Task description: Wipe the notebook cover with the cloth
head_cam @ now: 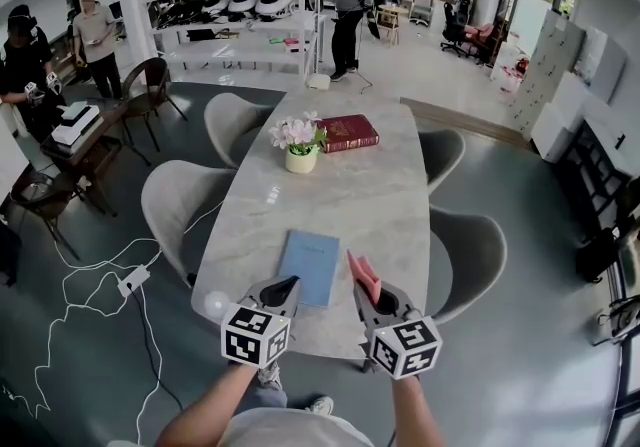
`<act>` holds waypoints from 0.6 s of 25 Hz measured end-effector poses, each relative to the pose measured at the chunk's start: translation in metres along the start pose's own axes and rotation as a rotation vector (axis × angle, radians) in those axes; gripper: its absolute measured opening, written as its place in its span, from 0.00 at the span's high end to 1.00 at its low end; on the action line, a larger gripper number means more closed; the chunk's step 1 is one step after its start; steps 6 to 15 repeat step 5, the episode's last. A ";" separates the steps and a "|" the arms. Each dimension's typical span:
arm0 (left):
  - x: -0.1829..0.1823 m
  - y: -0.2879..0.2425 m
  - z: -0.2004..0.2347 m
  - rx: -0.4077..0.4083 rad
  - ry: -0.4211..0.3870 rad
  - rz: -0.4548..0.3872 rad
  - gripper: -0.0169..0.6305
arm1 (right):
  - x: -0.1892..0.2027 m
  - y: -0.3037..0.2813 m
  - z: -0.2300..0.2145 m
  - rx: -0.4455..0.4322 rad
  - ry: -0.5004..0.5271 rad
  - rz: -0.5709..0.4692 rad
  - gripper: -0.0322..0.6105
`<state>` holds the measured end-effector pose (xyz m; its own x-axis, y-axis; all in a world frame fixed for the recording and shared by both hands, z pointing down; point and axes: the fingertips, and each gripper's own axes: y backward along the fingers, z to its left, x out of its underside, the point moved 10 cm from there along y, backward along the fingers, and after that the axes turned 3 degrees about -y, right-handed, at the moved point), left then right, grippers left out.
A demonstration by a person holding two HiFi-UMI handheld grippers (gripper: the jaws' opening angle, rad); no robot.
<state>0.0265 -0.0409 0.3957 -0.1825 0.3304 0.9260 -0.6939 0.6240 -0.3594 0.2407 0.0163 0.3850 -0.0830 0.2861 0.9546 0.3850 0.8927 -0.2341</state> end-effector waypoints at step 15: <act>0.001 -0.001 -0.002 0.006 0.002 0.001 0.96 | 0.000 0.000 0.001 -0.008 0.012 0.005 0.93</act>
